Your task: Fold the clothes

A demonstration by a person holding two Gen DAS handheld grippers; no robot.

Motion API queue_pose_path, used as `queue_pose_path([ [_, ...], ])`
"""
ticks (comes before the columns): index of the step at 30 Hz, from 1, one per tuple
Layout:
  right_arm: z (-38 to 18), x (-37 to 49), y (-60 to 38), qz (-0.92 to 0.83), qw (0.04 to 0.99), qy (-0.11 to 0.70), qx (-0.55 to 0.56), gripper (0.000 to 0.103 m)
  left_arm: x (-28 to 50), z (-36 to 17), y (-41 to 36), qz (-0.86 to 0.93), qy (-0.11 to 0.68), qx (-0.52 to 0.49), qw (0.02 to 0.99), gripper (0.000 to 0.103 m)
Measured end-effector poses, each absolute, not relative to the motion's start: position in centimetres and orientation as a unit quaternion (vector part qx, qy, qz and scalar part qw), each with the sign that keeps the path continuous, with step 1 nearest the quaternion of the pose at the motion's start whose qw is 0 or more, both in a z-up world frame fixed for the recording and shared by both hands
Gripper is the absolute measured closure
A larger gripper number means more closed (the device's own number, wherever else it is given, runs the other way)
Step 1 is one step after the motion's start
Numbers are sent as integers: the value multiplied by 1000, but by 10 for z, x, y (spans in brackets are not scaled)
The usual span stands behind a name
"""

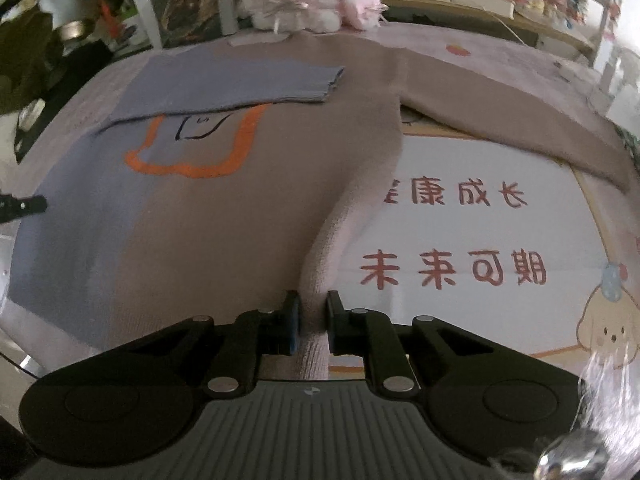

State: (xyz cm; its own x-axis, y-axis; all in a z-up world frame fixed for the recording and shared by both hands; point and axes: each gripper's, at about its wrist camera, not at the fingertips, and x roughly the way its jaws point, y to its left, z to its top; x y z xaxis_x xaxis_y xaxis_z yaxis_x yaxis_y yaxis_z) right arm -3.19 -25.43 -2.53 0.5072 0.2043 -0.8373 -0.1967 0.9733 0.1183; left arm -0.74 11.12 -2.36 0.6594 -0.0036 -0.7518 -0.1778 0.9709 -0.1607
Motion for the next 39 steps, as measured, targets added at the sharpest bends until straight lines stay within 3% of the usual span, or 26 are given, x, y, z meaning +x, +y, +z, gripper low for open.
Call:
queue_pose_path([
  [15, -25, -33, -253, 93, 871, 482, 11, 89, -20, -8, 109, 54, 391, -89, 915, 93],
  [18, -19, -37, -255, 78, 881, 467, 18, 80, -28, 4, 104, 59, 379, -76, 921, 80],
  [20, -12, -42, -257, 70, 889, 452, 24, 69, -35, 9, 99, 57, 372, -68, 924, 65],
  [23, -3, -50, -257, 58, 900, 431, 29, 58, -44, 14, 92, 52, 364, -64, 928, 50],
  [28, 6, -65, -248, 37, 912, 408, 15, 40, -59, 11, 78, 36, 361, -68, 929, 39],
  [36, 5, -91, -245, 2, 912, 410, 22, 36, -74, -1, 58, -11, 384, -51, 922, 38],
  [39, 4, -99, -247, -10, 910, 414, 22, 35, -74, -3, 53, -23, 383, -46, 922, 30],
])
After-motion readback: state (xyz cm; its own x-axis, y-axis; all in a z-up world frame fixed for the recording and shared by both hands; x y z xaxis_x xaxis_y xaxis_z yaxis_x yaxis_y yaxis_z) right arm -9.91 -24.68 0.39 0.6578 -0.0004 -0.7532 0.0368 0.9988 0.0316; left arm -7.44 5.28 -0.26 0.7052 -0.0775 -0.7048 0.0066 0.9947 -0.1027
